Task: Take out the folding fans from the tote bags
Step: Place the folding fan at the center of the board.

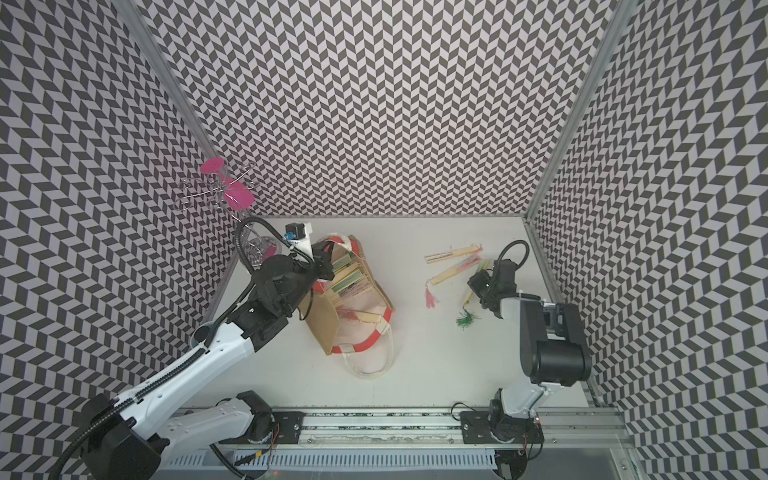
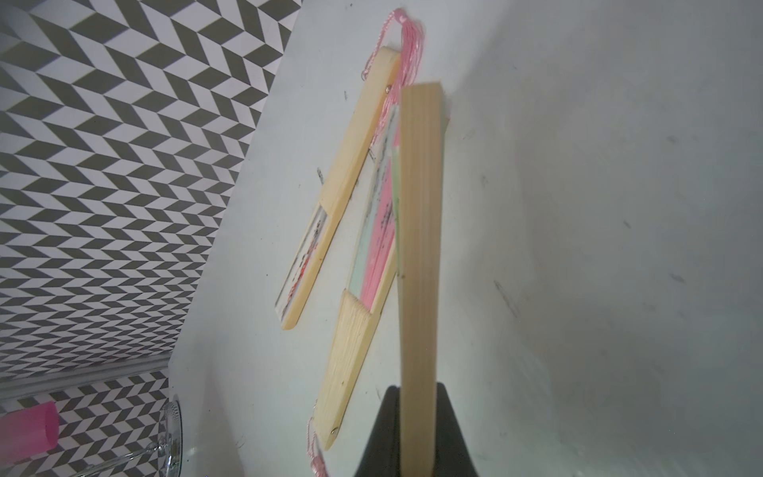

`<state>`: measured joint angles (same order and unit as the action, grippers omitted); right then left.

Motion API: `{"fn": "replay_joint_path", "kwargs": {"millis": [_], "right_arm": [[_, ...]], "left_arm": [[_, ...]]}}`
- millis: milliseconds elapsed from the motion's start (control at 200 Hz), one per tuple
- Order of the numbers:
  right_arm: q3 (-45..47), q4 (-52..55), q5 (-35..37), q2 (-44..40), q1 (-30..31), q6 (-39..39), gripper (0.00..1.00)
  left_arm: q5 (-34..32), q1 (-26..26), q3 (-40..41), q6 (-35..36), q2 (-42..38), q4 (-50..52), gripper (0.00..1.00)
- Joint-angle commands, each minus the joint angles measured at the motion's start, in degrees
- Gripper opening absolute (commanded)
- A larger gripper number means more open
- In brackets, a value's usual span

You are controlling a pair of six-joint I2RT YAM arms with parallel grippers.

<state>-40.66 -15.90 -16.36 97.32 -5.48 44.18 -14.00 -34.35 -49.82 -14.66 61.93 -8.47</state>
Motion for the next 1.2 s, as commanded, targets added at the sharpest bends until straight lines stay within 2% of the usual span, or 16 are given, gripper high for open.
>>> {"fn": "replay_joint_path", "kwargs": {"millis": [0, 120, 260, 386, 721, 937, 1022, 1197], "right_arm": [[-1.7, -6.5, 0.2, 4.1, -0.9, 1.9, 0.01], [-2.1, -9.2, -1.1, 8.6, -2.3, 3.5, 0.06], [-1.9, -9.8, -1.8, 10.4, -3.2, 4.3, 0.18], [-0.4, -8.7, -0.7, 8.3, -3.3, 4.4, 0.32], [3.5, -1.9, -1.9, -1.5, -7.2, 2.5, 0.51], [5.0, 6.4, -2.3, -12.3, -9.6, -0.9, 0.51], [5.4, 8.2, -4.4, -18.0, -9.4, -3.3, 0.47], [4.9, 13.5, -7.7, -29.2, -6.0, -8.9, 0.43]], "left_arm": [[0.5, 0.4, -1.2, -1.2, -1.3, -4.0, 0.00], [0.5, 0.5, -0.5, -0.8, -1.6, -4.4, 0.00], [0.8, 0.9, -0.9, -0.6, -1.5, -4.3, 0.00], [0.7, 1.0, -1.1, -0.5, -1.6, -4.3, 0.00], [0.7, 1.2, -0.9, -0.9, -2.4, -3.9, 0.00], [1.4, 1.3, -0.9, -1.0, -2.2, -4.1, 0.00], [1.5, 1.3, -0.9, -1.0, -2.1, -4.2, 0.00], [1.9, 1.3, -1.8, 0.1, -1.4, -3.8, 0.00]]}}
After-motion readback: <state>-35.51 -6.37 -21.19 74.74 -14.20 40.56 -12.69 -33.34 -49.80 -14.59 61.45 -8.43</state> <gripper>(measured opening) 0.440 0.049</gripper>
